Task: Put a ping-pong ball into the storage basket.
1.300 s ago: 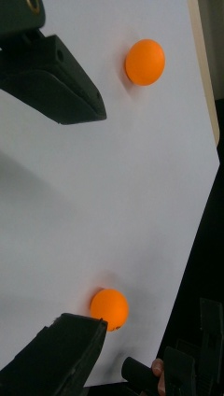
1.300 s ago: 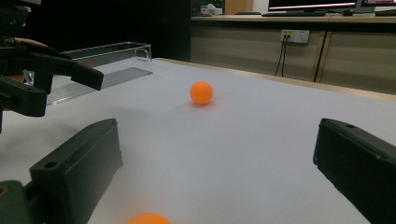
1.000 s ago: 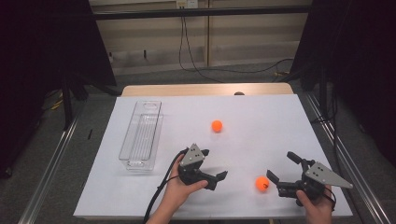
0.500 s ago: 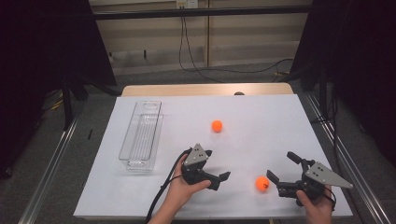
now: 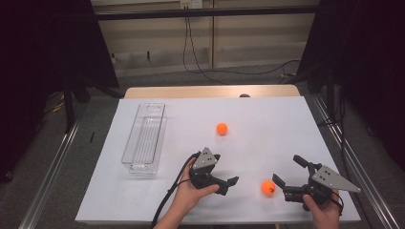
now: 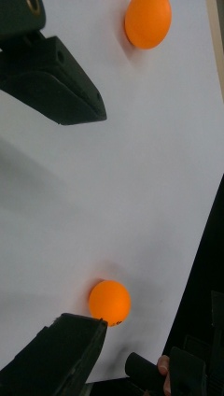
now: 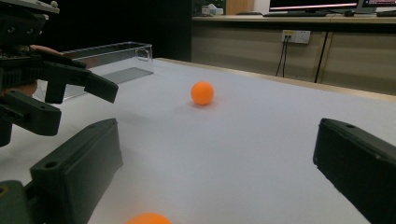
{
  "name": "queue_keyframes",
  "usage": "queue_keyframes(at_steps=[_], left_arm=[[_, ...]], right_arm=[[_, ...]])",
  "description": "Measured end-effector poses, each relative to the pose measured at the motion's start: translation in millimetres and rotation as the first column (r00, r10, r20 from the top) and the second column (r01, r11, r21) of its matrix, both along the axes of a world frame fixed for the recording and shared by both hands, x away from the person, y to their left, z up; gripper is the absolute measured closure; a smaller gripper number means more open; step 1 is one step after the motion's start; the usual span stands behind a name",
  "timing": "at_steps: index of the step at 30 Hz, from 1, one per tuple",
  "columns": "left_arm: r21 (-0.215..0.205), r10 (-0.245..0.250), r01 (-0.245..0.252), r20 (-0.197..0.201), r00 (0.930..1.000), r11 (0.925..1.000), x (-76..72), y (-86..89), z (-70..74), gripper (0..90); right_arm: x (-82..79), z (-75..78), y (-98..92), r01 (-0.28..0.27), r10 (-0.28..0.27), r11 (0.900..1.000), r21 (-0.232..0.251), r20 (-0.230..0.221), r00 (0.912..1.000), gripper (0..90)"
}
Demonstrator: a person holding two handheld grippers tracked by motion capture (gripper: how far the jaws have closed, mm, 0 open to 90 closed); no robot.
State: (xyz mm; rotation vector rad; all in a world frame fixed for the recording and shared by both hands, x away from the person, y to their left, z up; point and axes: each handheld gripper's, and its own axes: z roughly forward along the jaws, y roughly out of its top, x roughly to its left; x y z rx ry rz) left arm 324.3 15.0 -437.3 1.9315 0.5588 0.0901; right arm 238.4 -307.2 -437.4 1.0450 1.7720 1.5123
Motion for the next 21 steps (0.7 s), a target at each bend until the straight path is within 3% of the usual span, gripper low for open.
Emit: queue_keyframes(at_steps=[21], left_arm=[[0.023,-0.024,0.024,-0.01,0.9997,0.9994,-0.2,-10.5,-2.1,2.3]], right_arm=[[-0.2,0.3,0.1,0.003,-0.003,1.0,0.004,0.0,1.0,0.7]])
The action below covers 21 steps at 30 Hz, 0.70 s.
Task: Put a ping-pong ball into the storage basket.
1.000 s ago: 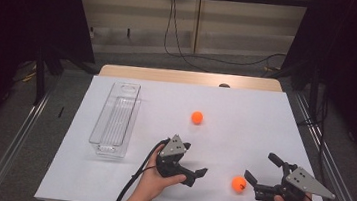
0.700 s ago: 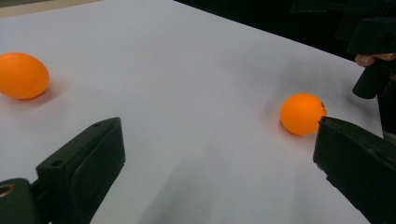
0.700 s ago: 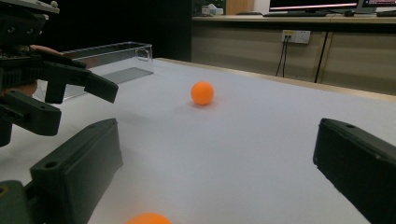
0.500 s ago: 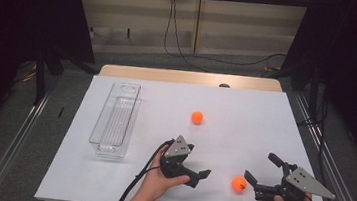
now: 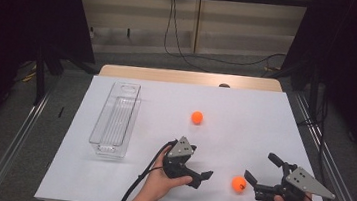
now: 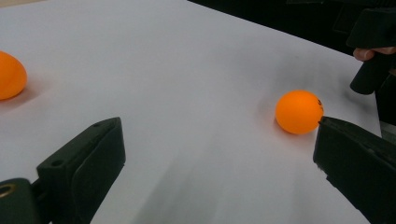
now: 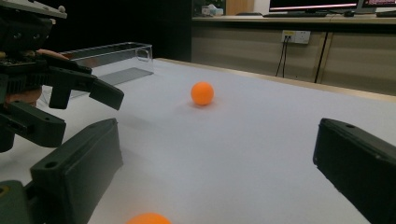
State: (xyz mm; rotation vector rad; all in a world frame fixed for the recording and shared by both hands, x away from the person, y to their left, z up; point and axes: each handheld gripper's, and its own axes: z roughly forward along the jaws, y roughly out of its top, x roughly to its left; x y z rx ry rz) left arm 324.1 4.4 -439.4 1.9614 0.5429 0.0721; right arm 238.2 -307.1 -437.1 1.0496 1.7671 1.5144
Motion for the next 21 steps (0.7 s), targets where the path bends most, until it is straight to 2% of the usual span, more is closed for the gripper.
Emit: queue_keyframes(at_steps=[21], left_arm=[[0.018,-0.027,0.027,-0.006,0.9996,0.9995,-0.4,-13.0,-0.7,2.4]], right_arm=[[0.1,0.0,-0.2,-0.001,0.001,1.0,-0.001,0.002,1.0,0.7]])
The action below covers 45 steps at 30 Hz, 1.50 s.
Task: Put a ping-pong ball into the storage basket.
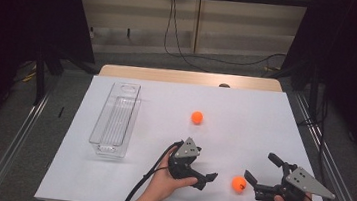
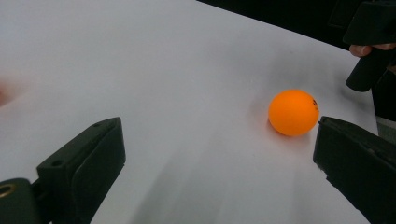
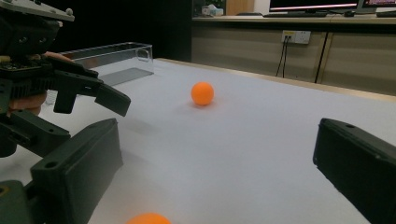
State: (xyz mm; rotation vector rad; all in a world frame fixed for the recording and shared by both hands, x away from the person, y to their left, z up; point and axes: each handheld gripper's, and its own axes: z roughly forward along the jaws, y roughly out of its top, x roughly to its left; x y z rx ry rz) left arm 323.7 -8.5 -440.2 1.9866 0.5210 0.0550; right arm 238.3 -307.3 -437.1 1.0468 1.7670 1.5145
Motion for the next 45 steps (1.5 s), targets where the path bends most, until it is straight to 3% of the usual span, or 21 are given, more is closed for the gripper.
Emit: queue_keyframes(at_steps=[45], left_arm=[[0.042,-0.047,0.048,-0.021,0.9987,0.998,-1.6,-31.1,-1.1,2.5]], right_arm=[[0.1,0.0,-0.6,-0.002,0.002,1.0,0.0,0.0,1.0,0.7]])
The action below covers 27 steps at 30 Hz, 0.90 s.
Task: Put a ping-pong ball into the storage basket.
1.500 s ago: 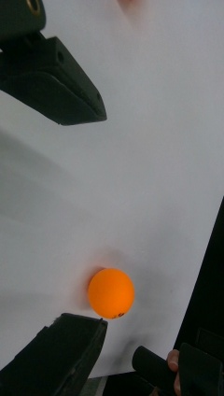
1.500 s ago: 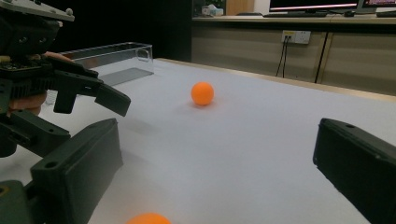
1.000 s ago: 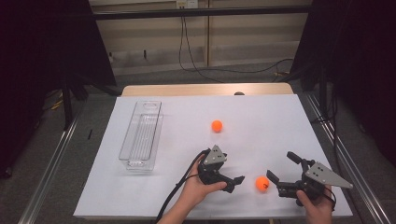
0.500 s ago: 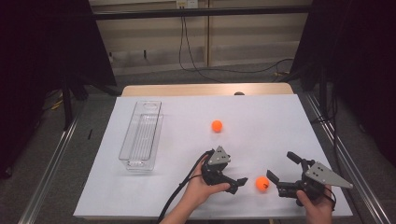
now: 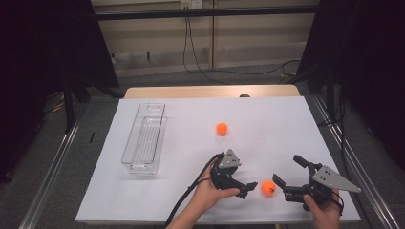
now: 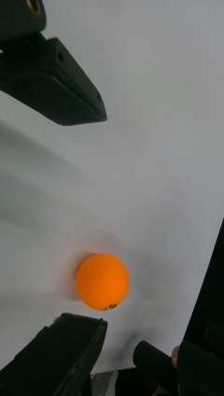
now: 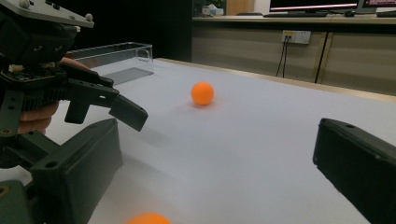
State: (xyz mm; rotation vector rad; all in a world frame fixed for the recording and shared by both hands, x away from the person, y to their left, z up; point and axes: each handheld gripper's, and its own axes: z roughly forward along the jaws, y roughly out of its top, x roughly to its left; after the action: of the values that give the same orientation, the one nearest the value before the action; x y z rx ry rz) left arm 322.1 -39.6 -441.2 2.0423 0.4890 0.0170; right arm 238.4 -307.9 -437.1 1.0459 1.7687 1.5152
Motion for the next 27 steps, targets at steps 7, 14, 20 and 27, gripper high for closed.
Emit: queue_keyframes(at_steps=[7,14,20,27], left_arm=[[0.006,-0.012,0.012,0.004,0.9999,0.9999,-1.4,-5.7,1.1,2.5],[0.015,-0.02,0.02,0.003,0.9998,0.9997,-2.2,-11.4,0.2,2.6],[0.025,-0.025,0.025,0.005,0.9997,0.9994,-3.0,-15.3,-0.7,2.8],[0.048,-0.033,0.033,0.005,0.9994,0.9983,-3.4,-18.2,-0.8,2.9]], right_arm=[[0.2,0.0,0.4,-0.001,0.001,1.0,-0.003,-0.002,1.0,0.8],[0.2,0.0,0.0,-0.001,0.001,1.0,-0.004,0.0,1.0,0.8],[0.2,-0.1,0.0,-0.002,0.002,1.0,-0.006,-0.001,1.0,0.8],[0.3,0.0,0.0,-0.001,0.001,1.0,-0.007,0.0,1.0,0.8]])
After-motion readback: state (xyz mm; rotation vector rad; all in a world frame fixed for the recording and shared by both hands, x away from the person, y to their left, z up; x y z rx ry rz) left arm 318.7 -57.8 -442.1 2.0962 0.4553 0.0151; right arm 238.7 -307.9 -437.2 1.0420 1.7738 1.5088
